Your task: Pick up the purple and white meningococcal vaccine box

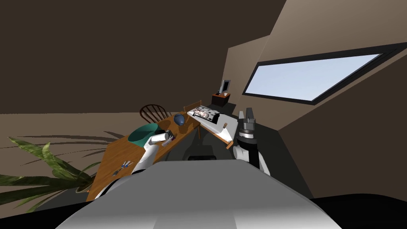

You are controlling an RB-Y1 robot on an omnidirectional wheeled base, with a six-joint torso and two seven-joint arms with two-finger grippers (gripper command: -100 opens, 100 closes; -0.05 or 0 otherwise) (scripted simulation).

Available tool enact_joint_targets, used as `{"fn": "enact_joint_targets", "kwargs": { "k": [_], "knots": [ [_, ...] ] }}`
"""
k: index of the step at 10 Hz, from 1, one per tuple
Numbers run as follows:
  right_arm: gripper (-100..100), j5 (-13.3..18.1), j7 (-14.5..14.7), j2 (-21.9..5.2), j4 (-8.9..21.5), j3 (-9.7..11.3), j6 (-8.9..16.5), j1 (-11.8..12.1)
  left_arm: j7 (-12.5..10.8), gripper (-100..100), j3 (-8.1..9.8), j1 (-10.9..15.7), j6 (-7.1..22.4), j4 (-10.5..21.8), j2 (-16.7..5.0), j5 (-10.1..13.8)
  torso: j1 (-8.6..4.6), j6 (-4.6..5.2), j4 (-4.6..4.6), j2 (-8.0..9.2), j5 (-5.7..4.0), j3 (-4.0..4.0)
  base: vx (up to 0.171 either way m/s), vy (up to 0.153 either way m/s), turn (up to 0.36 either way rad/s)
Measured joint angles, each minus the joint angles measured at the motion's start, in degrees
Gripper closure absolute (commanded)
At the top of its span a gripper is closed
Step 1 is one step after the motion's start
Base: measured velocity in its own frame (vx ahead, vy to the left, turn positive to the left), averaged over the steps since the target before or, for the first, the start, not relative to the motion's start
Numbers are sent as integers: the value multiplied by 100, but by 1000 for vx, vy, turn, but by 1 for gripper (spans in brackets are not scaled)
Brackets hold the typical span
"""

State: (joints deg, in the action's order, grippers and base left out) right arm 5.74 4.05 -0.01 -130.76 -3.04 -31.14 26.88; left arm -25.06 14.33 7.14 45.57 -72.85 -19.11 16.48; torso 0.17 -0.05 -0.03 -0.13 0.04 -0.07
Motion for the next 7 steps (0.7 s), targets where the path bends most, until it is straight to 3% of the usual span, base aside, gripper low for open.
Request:
{"fn": "enact_joint_targets", "kwargs": {
  "k": [3,5,7],
  "knots": [
    [0,0,0,0,0,0,0,0,-73,-100,107,90,519,315,-71,74,3,1,0,-1,0,0,28,44,-59],
    [0,0,0,0,0,0,0,0,-46,-100,177,204,688,783,-160,179,1,1,0,-3,0,-1,34,40,-63],
    [0,0,0,0,0,0,0,0,-86,-100,227,255,931,1027,-187,197,3,0,0,-2,0,-1,30,48,-51]
  ]
}}
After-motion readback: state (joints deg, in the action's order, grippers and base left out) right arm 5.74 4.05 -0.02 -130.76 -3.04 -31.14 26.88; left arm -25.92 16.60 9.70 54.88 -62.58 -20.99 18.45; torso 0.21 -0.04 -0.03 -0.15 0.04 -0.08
